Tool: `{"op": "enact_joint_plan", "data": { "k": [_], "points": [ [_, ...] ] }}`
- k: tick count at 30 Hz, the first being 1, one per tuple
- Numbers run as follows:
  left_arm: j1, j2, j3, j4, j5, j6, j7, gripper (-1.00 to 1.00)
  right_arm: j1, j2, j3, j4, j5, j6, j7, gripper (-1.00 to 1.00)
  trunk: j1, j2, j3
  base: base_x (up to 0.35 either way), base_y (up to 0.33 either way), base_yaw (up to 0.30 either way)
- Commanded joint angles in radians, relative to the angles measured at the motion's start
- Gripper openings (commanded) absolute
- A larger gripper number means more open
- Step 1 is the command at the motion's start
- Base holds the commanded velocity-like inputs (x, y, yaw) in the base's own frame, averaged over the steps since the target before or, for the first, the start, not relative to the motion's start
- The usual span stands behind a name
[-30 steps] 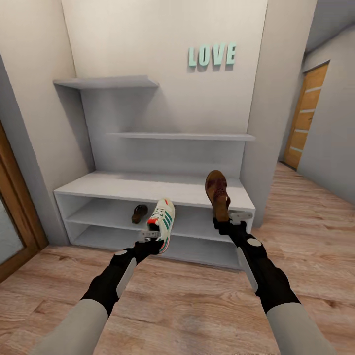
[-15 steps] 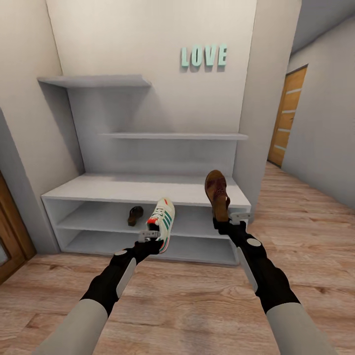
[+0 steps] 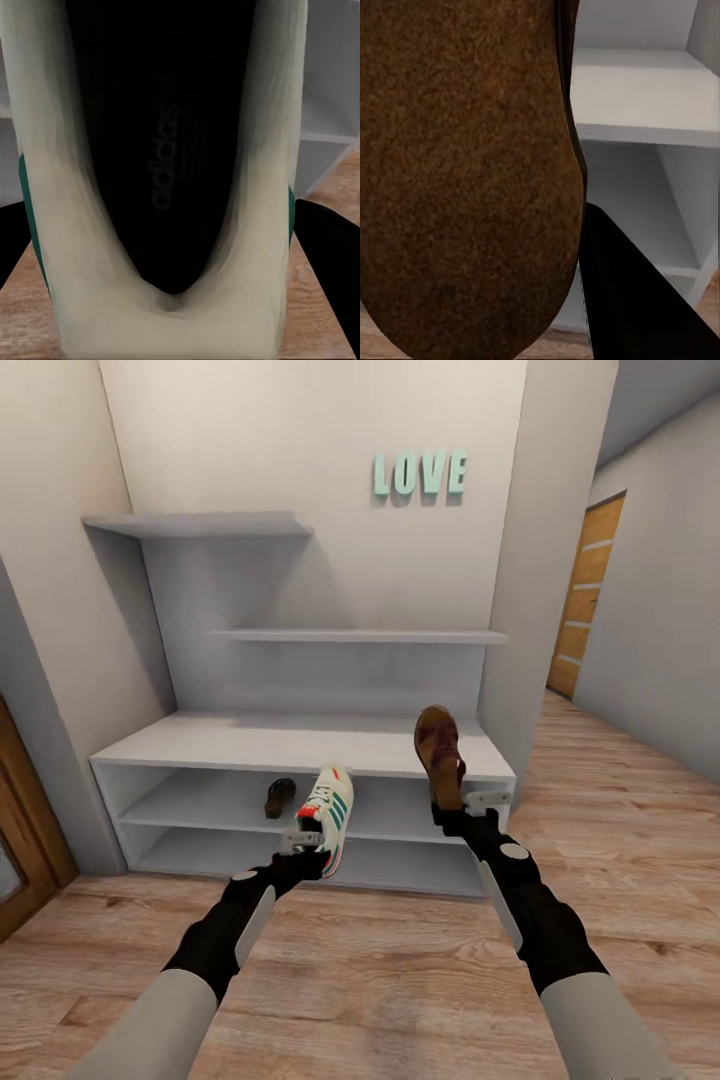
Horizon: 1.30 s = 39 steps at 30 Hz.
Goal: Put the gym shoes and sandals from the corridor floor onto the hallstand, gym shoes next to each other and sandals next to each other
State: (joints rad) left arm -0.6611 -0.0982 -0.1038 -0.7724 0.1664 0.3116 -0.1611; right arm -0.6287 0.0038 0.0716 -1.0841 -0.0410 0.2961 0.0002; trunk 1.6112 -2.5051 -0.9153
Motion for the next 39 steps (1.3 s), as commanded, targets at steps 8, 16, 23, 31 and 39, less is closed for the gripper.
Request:
{"op": "enact_joint_plan", "data": {
  "k": [8, 16, 23, 31, 39],
  "points": [
    [0.024, 0.008, 0.000, 0.046, 0.011, 0.003, -0.008, -1.00, 0.000, 0.046, 0.047, 0.028, -0.008, -0.032, -0.015, -1.00, 0.000, -0.001, -0.001, 0.000, 0.000, 0.000],
    [0.032, 0.015, 0.002, 0.072, 0.010, 0.003, -0.009, -1.00, 0.000, 0.091, 0.095, 0.035, -0.008, -0.034, -0.016, -1.00, 0.000, -0.001, -0.001, -0.045, 0.000, 0.000],
    [0.032, 0.015, 0.003, 0.073, 0.010, 0.003, -0.009, -1.00, 0.000, 0.093, 0.136, 0.035, -0.012, -0.034, -0.016, -1.00, 0.000, -0.001, -0.003, -0.186, 0.030, 0.000],
    [0.032, 0.015, 0.002, 0.073, 0.010, 0.003, -0.009, -1.00, 0.000, 0.093, 0.166, 0.035, -0.013, -0.034, -0.016, -1.00, 0.000, -0.001, -0.016, -0.013, 0.003, 0.000],
    [0.032, 0.015, 0.001, 0.073, 0.010, 0.003, -0.009, -1.00, 0.000, 0.093, 0.166, 0.035, -0.013, -0.034, -0.016, -1.00, 0.000, -0.001, -0.029, 0.000, 0.000, 0.000]
  ]
}}
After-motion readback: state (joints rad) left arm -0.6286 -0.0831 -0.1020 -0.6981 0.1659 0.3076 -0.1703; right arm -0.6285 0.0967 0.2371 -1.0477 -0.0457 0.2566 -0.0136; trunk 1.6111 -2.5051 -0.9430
